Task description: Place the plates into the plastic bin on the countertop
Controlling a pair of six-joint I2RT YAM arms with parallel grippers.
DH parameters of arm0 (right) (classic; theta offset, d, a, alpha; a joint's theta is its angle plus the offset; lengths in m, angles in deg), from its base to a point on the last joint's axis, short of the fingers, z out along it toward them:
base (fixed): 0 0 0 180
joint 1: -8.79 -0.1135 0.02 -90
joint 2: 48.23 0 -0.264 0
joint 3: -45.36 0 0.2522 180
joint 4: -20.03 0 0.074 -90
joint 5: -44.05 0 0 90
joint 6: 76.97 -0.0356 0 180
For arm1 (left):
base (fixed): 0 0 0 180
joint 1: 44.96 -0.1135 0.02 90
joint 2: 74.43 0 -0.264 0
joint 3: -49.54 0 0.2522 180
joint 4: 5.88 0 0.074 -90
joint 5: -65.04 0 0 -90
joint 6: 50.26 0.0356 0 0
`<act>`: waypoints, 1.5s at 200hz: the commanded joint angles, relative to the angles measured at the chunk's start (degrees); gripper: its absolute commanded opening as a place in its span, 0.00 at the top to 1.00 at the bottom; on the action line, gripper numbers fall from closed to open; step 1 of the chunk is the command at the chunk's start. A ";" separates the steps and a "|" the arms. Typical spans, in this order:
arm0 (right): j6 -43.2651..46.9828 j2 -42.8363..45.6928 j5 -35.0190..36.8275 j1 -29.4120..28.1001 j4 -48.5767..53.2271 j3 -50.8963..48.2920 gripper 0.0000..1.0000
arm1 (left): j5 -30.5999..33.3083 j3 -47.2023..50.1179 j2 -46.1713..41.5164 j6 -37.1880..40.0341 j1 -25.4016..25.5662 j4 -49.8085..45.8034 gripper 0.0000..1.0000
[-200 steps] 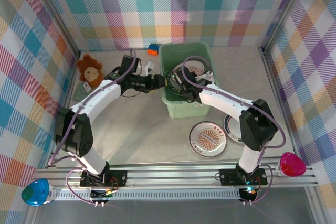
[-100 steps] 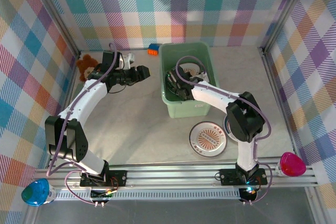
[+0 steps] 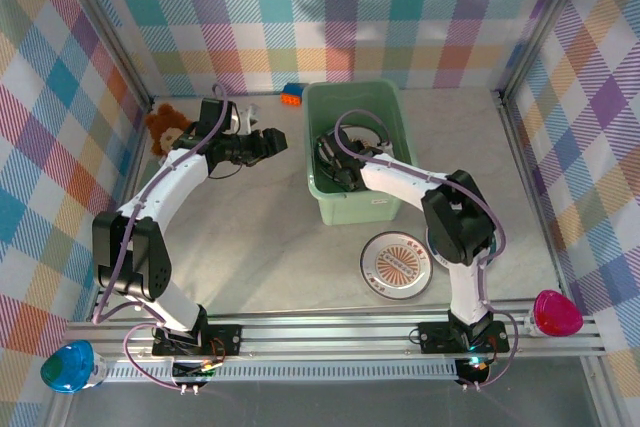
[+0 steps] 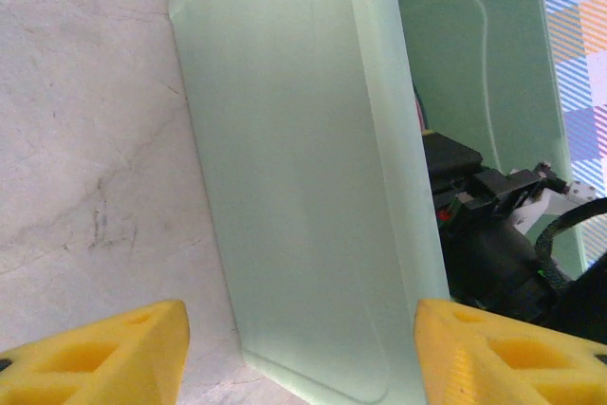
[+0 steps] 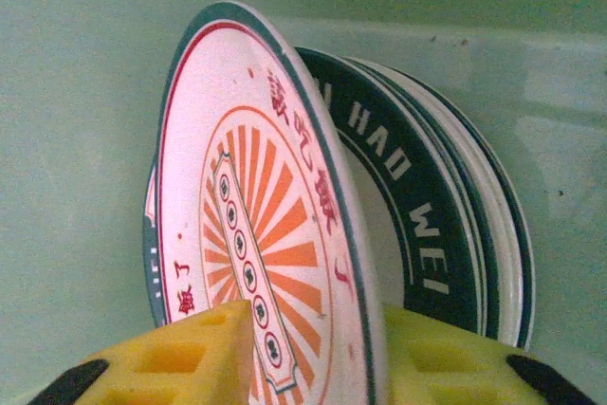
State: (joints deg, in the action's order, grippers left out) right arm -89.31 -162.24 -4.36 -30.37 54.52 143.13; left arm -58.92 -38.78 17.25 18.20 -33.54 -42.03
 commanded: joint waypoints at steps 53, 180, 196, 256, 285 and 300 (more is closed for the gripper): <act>3.18 -2.41 -0.57 1.08 3.61 5.77 0.00 | -0.77 0.05 0.27 0.92 -0.79 -0.37 0.36; 6.61 -5.19 -9.78 2.15 24.50 18.37 0.01 | -1.64 1.35 -0.93 -0.06 -0.78 -0.02 0.37; 6.50 -5.56 -10.69 2.33 26.95 19.11 0.01 | -1.65 1.93 -1.53 -0.26 -0.70 0.10 0.37; 10.37 -10.08 -11.39 3.73 31.84 25.83 0.01 | -0.96 4.61 -4.43 -0.61 -0.61 0.93 0.37; 12.45 -13.32 -10.14 3.82 35.80 33.13 0.01 | -0.85 5.22 -4.71 -0.51 -0.61 1.29 0.37; 12.63 -13.89 -10.37 3.82 35.87 34.11 0.01 | -1.02 5.13 -4.34 -0.52 -0.62 1.39 0.37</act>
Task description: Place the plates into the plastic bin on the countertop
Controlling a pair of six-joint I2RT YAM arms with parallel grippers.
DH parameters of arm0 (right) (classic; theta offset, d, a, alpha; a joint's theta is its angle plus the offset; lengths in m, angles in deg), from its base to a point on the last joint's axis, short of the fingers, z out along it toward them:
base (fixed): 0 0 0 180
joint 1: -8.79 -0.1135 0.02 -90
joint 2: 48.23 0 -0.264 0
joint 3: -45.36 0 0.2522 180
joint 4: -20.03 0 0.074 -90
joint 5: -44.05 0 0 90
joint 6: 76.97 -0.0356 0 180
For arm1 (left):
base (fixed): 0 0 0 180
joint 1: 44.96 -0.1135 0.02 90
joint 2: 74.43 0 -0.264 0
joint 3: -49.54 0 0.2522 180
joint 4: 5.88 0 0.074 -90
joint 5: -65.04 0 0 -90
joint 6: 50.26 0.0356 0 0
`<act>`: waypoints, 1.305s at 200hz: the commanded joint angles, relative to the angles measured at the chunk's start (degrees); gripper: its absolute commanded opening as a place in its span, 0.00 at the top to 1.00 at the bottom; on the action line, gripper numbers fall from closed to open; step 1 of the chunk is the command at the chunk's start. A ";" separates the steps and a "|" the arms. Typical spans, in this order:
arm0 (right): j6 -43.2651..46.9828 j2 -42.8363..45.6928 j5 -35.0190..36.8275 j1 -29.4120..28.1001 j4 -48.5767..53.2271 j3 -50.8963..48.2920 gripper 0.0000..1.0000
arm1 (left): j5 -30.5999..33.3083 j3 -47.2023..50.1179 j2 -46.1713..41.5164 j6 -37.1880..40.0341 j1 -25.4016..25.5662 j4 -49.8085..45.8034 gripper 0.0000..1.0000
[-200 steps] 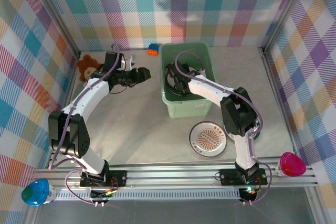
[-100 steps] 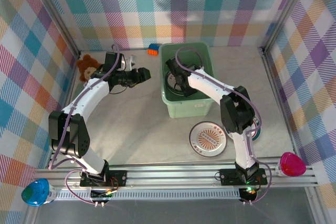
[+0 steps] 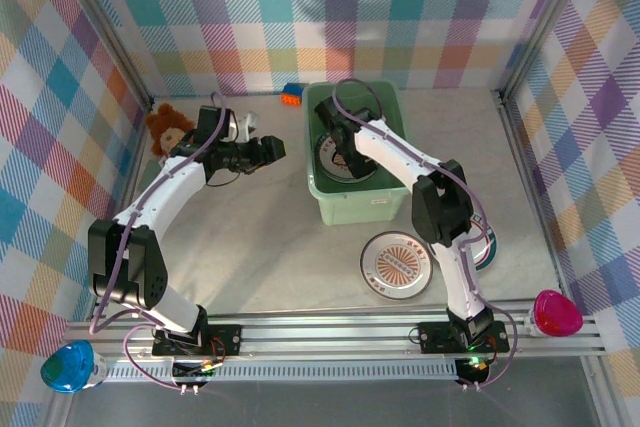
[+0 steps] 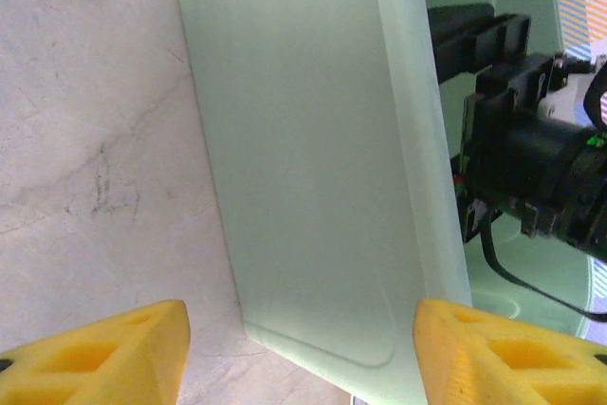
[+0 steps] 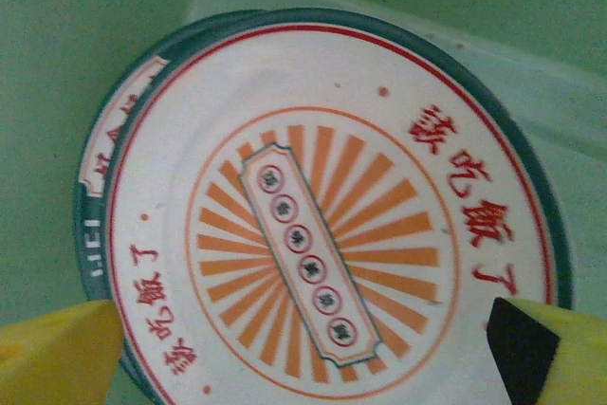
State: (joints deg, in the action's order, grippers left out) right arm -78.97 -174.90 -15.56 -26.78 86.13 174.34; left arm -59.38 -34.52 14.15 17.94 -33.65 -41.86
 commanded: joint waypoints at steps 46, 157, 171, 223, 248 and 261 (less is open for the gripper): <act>8.08 2.71 3.90 -0.80 -1.48 -0.18 0.01 | -0.92 0.69 -0.51 -0.04 -0.50 1.13 0.37; 32.33 18.41 0.25 -2.78 -14.17 -14.62 0.01 | 0.72 1.57 -2.59 -1.02 2.08 -0.01 0.37; 38.60 23.27 -1.20 -3.01 -17.35 -18.14 0.01 | 1.14 1.75 -3.26 -1.13 2.38 -0.07 0.37; 54.07 44.97 -8.60 -0.84 -17.30 -35.13 0.05 | 1.11 1.18 -4.50 -1.01 2.90 -0.48 0.37; 52.14 53.76 -13.00 4.06 -11.15 -42.78 0.09 | 0.35 1.22 -5.10 0.45 4.59 -3.09 0.37; 51.71 58.81 -14.07 6.33 -10.83 -47.35 0.11 | 1.54 2.33 -6.25 2.15 5.87 -6.03 0.38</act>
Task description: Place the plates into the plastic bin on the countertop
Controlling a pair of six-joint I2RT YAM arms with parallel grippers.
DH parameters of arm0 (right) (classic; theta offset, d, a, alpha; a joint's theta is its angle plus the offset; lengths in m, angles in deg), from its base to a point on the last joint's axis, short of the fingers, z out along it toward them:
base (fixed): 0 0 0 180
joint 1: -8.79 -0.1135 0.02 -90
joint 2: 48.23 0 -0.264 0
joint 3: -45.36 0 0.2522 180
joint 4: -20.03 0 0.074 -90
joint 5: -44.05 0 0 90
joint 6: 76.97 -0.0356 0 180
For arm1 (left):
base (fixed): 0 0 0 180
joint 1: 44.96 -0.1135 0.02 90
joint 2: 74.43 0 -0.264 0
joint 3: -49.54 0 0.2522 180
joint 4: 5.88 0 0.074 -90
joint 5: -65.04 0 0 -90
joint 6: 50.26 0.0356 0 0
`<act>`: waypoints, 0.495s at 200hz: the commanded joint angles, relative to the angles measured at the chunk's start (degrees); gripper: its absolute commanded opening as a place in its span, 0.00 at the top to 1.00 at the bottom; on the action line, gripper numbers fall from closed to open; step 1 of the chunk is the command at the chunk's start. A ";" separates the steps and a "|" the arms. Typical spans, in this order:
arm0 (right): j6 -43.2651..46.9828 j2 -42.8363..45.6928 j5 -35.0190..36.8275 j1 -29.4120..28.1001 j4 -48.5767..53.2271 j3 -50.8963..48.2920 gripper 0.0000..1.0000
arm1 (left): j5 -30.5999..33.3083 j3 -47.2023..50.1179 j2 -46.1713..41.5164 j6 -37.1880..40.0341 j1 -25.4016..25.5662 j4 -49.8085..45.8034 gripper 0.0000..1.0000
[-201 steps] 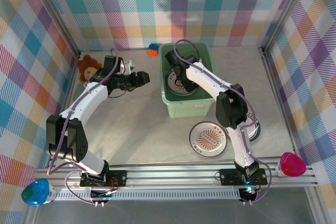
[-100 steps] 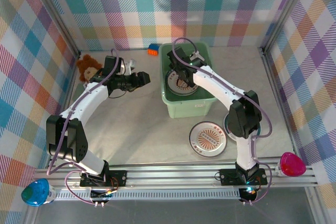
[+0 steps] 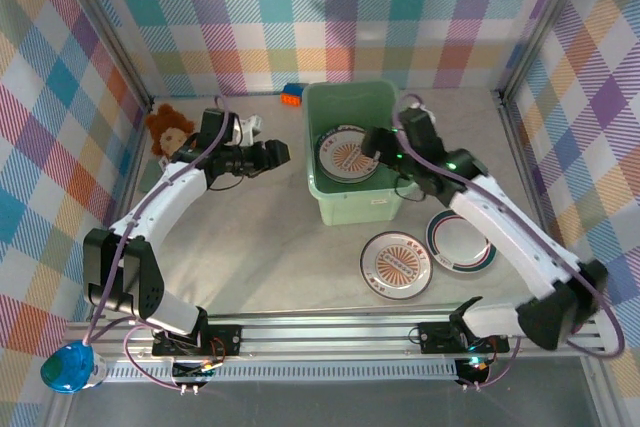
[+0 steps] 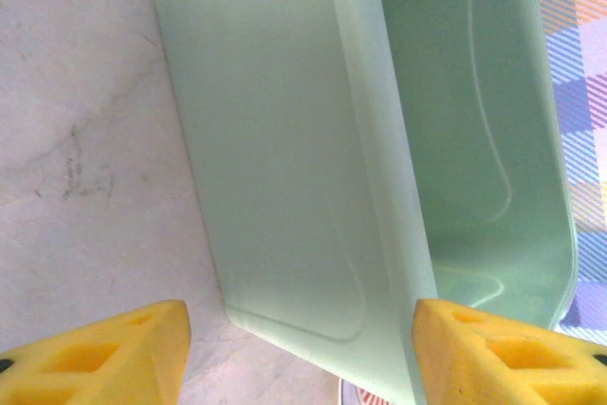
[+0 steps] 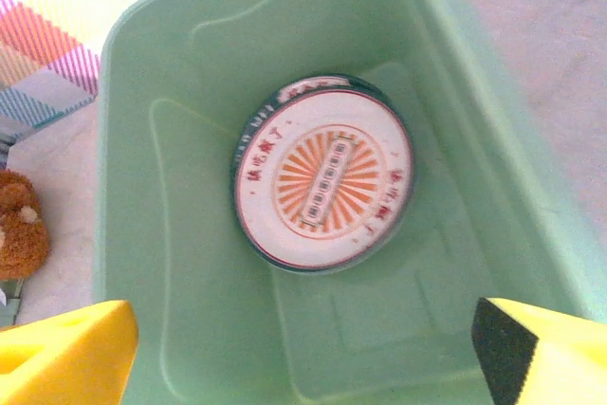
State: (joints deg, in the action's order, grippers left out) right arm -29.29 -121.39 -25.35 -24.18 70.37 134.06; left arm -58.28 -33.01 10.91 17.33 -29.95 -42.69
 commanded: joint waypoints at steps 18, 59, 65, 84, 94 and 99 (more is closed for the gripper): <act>3.06 10.87 -5.91 6.02 2.40 -11.24 0.13 | 0.87 5.11 -6.10 2.83 2.97 -6.56 0.38; 8.83 9.91 -11.69 6.80 -0.87 -9.45 0.13 | 1.59 16.46 -14.63 -3.90 5.75 -5.34 0.38; 9.34 9.21 -13.04 6.80 -1.40 -9.09 0.13 | 1.53 17.85 -15.28 -5.72 6.88 -4.04 0.38; 11.00 7.59 -17.09 6.84 -3.65 -8.75 0.13 | 2.79 20.92 -15.88 -11.29 11.84 -0.47 0.39; 11.77 7.03 -18.63 6.82 -4.31 -8.68 0.13 | 3.74 22.28 -15.91 -14.35 14.41 2.15 0.39; 12.21 6.76 -19.28 6.79 -4.34 -8.54 0.13 | 4.14 22.92 -15.86 -15.84 15.52 3.58 0.39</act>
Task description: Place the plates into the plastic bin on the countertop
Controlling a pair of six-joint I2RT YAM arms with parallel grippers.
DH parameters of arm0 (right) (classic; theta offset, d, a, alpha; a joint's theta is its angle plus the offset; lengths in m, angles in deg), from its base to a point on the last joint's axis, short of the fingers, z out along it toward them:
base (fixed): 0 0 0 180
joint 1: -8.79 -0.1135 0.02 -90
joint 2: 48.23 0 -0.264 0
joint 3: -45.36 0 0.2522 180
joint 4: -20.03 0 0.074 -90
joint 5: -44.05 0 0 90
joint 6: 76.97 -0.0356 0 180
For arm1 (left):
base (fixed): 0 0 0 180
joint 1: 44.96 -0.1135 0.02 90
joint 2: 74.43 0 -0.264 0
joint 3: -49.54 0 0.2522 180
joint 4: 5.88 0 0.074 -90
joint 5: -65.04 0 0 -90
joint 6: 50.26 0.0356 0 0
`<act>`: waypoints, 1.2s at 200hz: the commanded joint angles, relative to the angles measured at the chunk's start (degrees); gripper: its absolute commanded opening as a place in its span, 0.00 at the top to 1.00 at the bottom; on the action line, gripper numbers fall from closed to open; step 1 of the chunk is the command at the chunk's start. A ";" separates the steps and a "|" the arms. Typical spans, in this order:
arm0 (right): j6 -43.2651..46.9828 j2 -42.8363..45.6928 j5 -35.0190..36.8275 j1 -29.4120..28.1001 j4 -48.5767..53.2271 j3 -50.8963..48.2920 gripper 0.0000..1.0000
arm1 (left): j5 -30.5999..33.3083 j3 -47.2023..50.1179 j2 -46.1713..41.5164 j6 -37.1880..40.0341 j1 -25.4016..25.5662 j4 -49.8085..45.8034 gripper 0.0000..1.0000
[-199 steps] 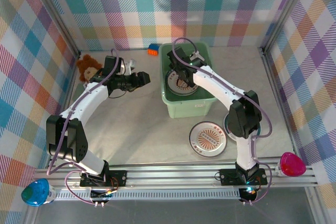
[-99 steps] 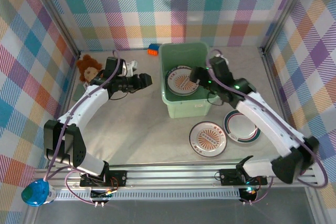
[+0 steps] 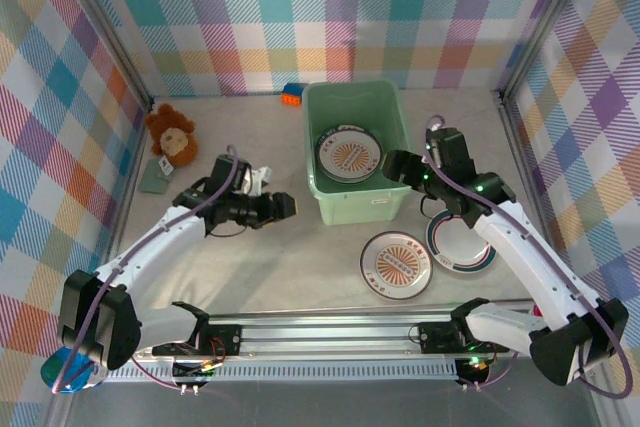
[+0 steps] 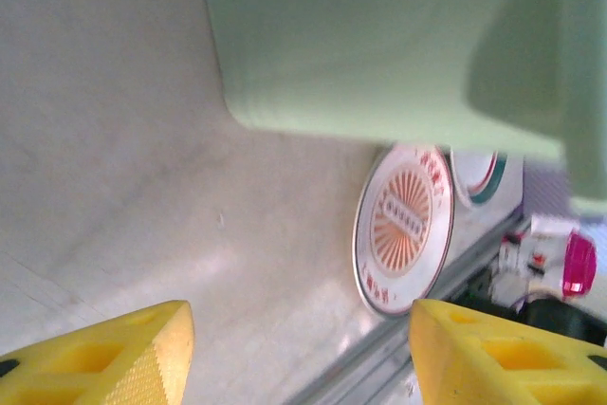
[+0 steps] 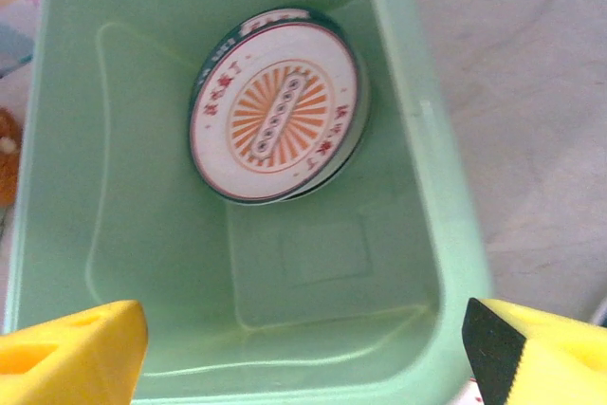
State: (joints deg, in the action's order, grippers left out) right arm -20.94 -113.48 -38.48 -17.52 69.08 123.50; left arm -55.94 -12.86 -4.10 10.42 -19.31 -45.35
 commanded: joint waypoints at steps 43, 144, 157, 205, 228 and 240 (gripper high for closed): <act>5.98 -1.72 -9.75 0.20 -3.80 2.90 0.13 | 7.89 6.67 -1.04 -21.52 14.64 16.02 0.39; 6.22 1.32 -11.15 0.20 -6.46 -0.76 0.13 | 10.42 1.83 21.60 -31.92 29.46 36.36 0.40; 5.81 2.32 -10.82 0.25 -6.26 -1.56 0.13 | 10.55 0.77 23.41 -32.11 30.27 36.43 0.40; 5.15 6.86 -9.23 0.20 -6.28 -4.72 0.13 | 12.50 -2.01 27.81 -32.60 32.56 33.11 0.40; 5.74 7.76 -9.31 0.22 -5.93 -5.21 0.13 | 14.63 -4.49 29.32 -32.31 33.31 28.75 0.40; 6.19 8.19 -9.23 0.24 -5.93 -5.47 0.13 | 15.99 -5.44 29.77 -32.29 33.75 26.73 0.41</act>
State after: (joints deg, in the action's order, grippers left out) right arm -16.02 -106.68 -48.10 -17.49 64.25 118.89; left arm -42.52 -15.33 24.22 -21.99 13.04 -14.03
